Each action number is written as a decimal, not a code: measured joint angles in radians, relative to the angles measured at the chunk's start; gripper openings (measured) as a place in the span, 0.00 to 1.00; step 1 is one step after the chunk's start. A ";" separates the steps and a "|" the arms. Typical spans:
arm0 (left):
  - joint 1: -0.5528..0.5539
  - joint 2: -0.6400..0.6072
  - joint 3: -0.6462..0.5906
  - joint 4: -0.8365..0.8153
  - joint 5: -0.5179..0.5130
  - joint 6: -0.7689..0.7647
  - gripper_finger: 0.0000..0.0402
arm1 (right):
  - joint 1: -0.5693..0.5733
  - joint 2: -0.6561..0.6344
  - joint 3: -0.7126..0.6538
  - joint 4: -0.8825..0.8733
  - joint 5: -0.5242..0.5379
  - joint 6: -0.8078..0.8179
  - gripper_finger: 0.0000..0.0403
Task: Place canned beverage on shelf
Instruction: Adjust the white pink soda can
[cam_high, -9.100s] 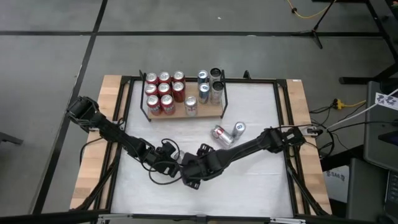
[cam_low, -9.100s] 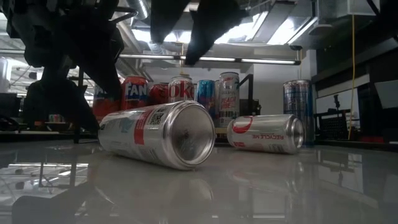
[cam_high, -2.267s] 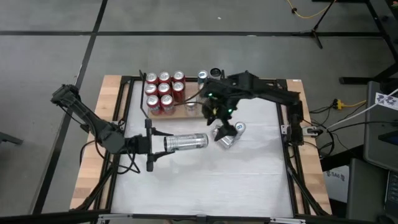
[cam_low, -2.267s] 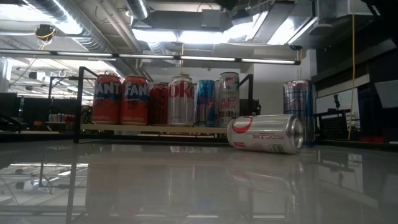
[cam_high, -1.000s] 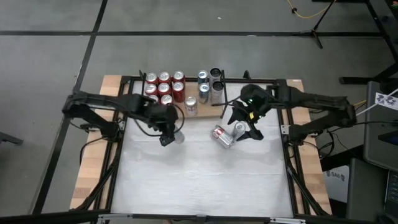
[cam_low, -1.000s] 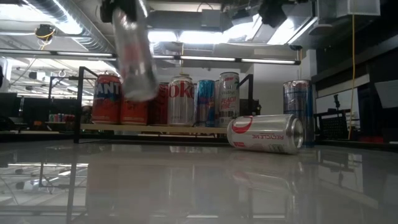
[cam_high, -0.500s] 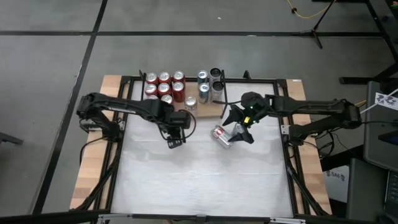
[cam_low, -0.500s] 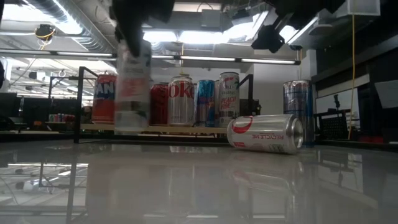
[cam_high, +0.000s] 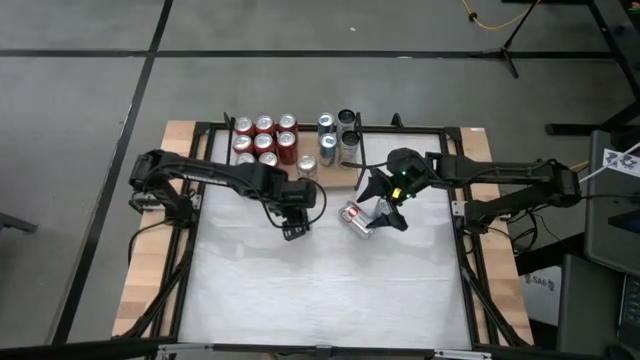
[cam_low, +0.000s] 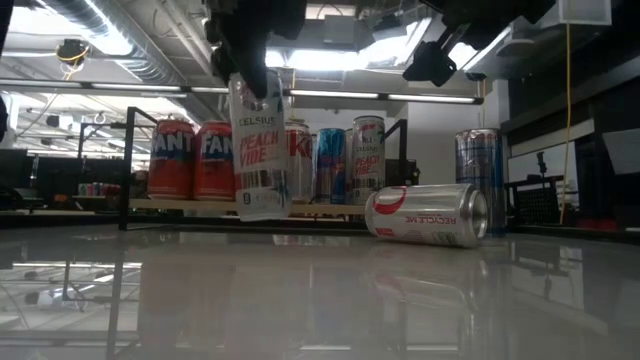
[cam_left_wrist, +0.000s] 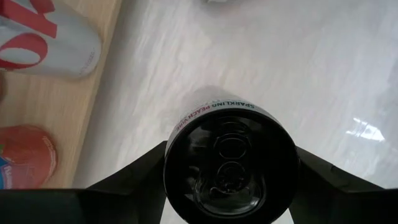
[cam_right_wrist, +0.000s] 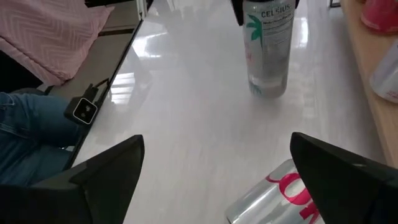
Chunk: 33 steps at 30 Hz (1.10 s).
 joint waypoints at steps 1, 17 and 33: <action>-0.001 0.006 0.000 0.003 0.001 0.000 0.60 | 0.000 0.000 0.000 0.000 0.000 0.000 0.97; -0.014 0.056 -0.001 0.033 0.092 0.008 0.63 | 0.000 0.000 0.000 -0.001 0.000 -0.001 0.97; -0.018 0.067 -0.001 0.046 0.089 0.007 0.68 | 0.000 0.000 0.000 -0.001 0.000 -0.001 0.97</action>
